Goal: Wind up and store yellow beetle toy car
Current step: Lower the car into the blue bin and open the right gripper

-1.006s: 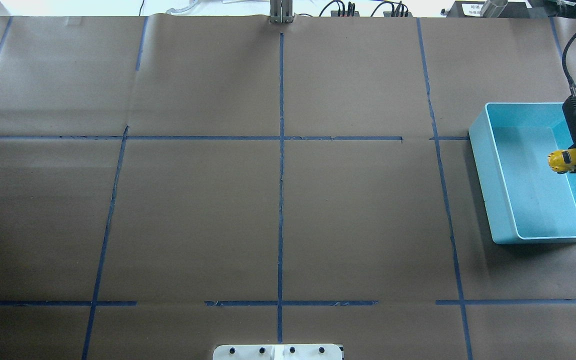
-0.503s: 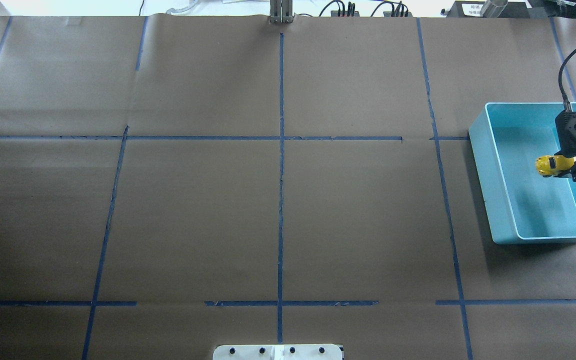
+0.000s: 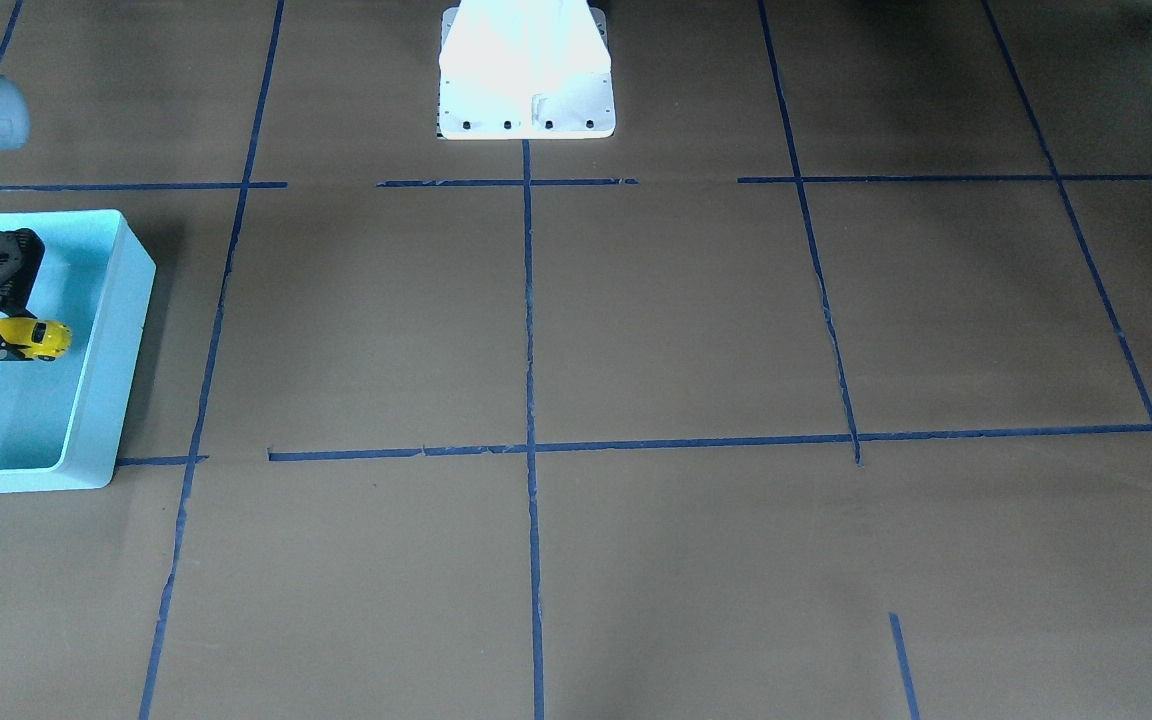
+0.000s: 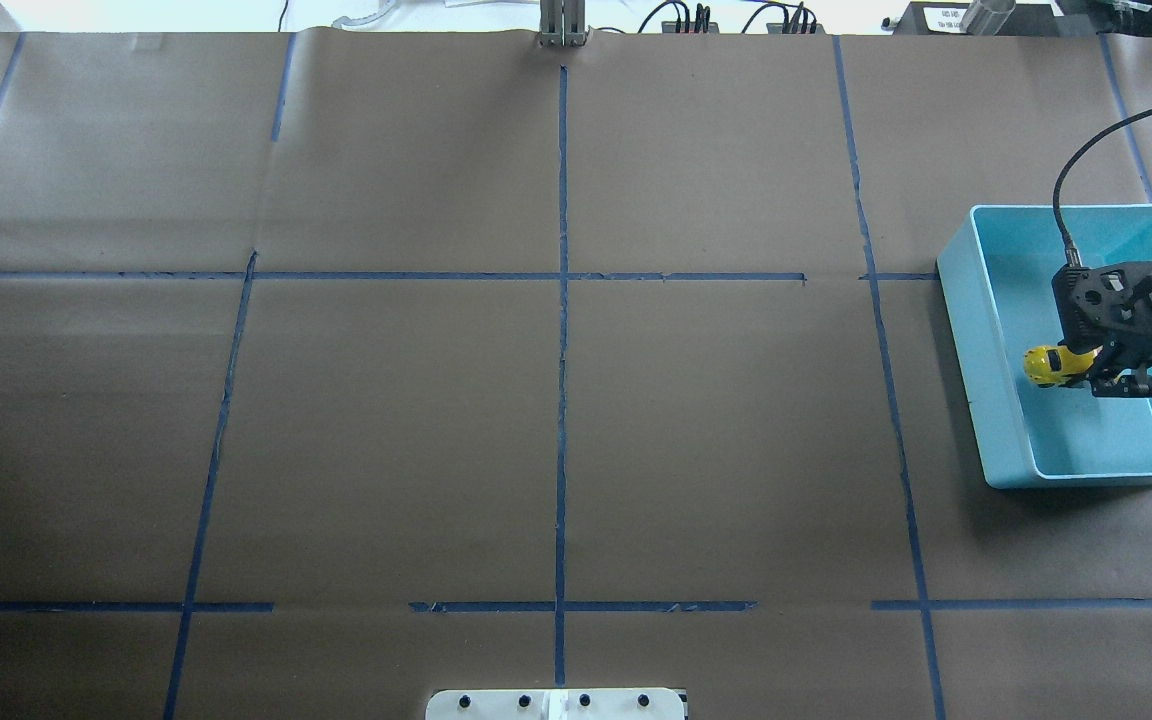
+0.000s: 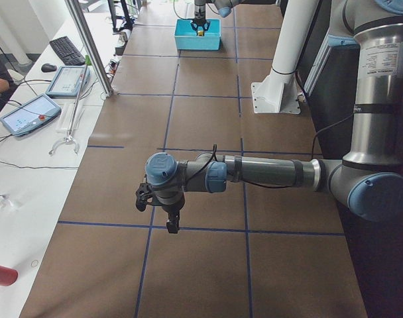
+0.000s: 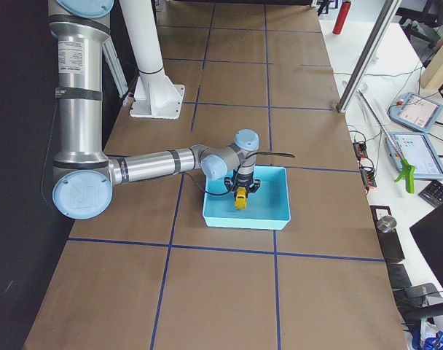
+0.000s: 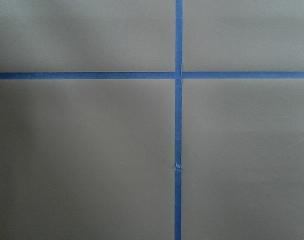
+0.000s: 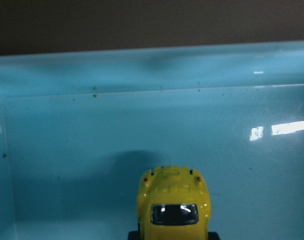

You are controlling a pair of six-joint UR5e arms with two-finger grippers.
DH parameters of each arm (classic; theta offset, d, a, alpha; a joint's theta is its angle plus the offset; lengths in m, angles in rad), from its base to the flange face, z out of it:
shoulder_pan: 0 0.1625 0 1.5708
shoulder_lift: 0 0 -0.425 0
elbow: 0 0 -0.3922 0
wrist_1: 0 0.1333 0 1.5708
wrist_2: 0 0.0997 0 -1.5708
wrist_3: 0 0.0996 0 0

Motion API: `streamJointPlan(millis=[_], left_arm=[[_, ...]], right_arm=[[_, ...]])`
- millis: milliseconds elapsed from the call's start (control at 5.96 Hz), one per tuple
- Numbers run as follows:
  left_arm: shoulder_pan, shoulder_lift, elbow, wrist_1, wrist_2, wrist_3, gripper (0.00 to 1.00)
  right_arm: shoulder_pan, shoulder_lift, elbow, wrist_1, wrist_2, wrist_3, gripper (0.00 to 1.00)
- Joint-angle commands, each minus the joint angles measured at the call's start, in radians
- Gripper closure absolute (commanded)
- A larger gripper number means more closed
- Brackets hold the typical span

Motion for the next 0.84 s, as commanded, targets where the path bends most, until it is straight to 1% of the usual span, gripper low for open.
streamJointPlan(millis=[0,168,335,503,671], left_arm=[[0.000,-0.001,0.000,0.000,0.000,0.000,0.00],[0.000,-0.001,-0.002,0.000,0.000,0.000,0.00],[0.000,-0.001,-0.002,0.000,0.000,0.001,0.00],[0.000,0.000,-0.006,0.000,0.000,0.000,0.00],[0.000,0.000,-0.006,0.000,0.000,0.000,0.00]], right_arm=[[-0.012,-0.002,-0.005,0.011,-0.001,0.013,0.94],[-0.011,-0.005,-0.004,0.011,-0.001,0.013,0.26],[-0.009,-0.006,-0.001,0.011,0.005,0.009,0.00],[-0.008,-0.005,0.002,0.011,0.010,0.010,0.00],[0.044,-0.002,0.031,-0.010,0.022,0.015,0.00]])
